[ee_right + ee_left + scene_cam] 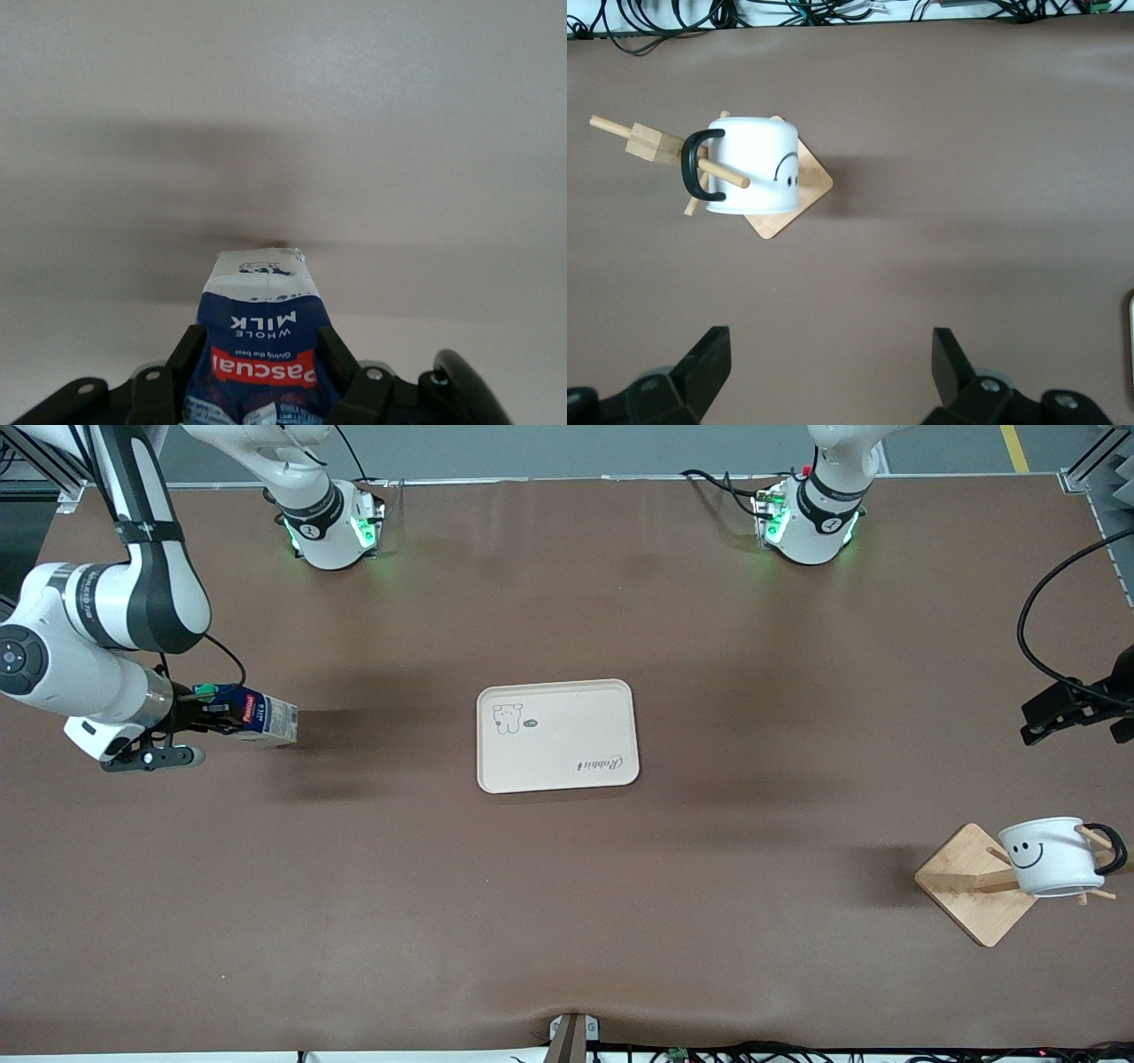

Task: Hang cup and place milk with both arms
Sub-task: 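Carry the milk carton off the tray with the right gripper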

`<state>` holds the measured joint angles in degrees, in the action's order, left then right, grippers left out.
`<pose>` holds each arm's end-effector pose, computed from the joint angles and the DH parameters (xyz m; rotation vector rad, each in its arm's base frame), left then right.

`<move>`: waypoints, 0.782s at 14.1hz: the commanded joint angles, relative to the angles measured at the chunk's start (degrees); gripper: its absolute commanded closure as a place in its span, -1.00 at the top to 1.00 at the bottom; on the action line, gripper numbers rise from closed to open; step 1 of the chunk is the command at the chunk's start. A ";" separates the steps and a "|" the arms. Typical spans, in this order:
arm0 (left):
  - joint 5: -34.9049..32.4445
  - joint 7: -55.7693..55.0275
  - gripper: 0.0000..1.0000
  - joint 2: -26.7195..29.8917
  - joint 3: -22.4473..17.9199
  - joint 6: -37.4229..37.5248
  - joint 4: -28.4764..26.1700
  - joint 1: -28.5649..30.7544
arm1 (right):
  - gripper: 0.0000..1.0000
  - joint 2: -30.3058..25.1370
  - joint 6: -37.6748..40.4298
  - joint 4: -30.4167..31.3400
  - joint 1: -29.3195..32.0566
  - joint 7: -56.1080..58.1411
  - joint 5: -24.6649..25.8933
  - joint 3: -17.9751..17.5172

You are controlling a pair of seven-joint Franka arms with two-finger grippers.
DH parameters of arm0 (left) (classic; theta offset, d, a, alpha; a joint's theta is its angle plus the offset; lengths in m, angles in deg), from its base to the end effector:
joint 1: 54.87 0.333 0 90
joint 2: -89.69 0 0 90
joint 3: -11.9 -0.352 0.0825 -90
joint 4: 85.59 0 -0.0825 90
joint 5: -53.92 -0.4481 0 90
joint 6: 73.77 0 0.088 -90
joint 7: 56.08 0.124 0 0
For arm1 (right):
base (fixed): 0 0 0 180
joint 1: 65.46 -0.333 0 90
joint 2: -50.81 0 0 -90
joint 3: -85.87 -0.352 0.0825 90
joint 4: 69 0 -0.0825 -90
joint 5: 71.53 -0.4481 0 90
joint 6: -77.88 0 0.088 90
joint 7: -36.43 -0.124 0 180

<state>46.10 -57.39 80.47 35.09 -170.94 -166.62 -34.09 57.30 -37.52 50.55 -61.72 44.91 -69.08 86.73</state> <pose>0.6855 0.0093 0.6435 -3.0652 0.0280 -0.2083 0.5941 -0.0509 0.3384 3.1075 0.1393 -0.2946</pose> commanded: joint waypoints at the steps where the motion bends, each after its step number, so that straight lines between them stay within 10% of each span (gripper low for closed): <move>1: -0.34 -0.11 1.00 1.75 0.71 2.16 -0.10 0.32 | -1.00 -1.92 -0.88 3.40 2.15 0.23 -1.23 -1.03; 5: 0.18 0.60 1.00 4.20 -0.25 4.88 -0.63 -0.82 | -1.00 -1.75 -6.23 7.44 2.07 0.22 -2.28 -1.03; 8: 4.82 0.42 1.00 7.18 -12.25 9.53 -2.81 -11.16 | -0.70 -1.40 -6.51 7.63 1.71 0.31 -2.19 -1.03; 10: 6.42 0.42 1.00 10.52 -18.33 9.54 -6.59 -16.71 | 0.77 -1.22 -6.51 7.36 1.89 0.31 -2.19 -1.03; 11: 6.60 0.08 1.00 12.10 -18.71 9.37 -8.34 -17.34 | 1.00 -1.13 -6.59 7.27 1.89 0.31 -2.19 -1.03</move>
<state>51.43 -57.29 87.74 19.11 -161.27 -169.64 -48.99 56.96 -43.16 56.49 -60.76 44.90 -70.45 86.46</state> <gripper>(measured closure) 0.000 0.458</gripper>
